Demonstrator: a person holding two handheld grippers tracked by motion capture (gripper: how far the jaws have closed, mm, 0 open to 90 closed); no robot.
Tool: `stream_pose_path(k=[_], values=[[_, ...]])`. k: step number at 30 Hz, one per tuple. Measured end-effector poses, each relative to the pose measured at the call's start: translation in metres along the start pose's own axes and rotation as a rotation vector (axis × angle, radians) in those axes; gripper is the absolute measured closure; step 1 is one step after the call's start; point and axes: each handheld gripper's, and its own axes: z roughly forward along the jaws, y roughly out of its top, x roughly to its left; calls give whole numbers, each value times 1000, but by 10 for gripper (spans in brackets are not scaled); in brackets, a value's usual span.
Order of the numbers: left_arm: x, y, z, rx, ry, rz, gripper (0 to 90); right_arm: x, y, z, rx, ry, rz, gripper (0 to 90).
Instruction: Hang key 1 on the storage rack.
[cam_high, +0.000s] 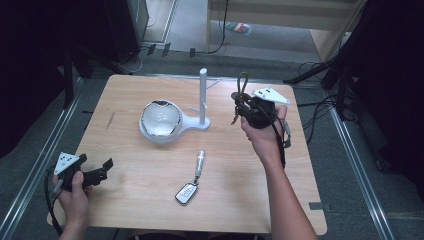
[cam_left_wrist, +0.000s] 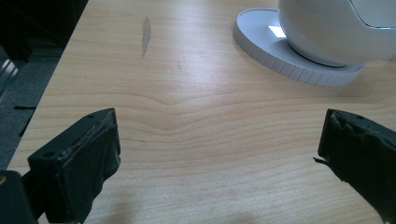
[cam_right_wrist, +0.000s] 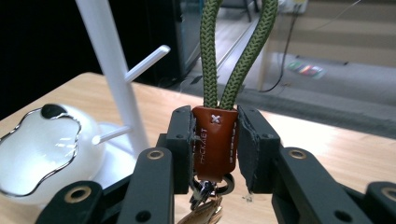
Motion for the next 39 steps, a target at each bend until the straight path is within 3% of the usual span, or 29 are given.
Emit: stream_pose_path(k=[6, 14, 21, 39], values=[[0, 0, 0, -2, -2, -2, 0, 7, -1, 11, 22, 40, -7, 686], [0, 0, 0, 0, -3, -3, 0, 11, 0, 24, 49, 101, 46, 679], [0, 0, 0, 3, -2, -4, 0, 18, 3, 33, 68, 141, -5, 683], [0, 0, 0, 4, 1, -7, 0, 24, 3, 55, 129, 168, -13, 683]])
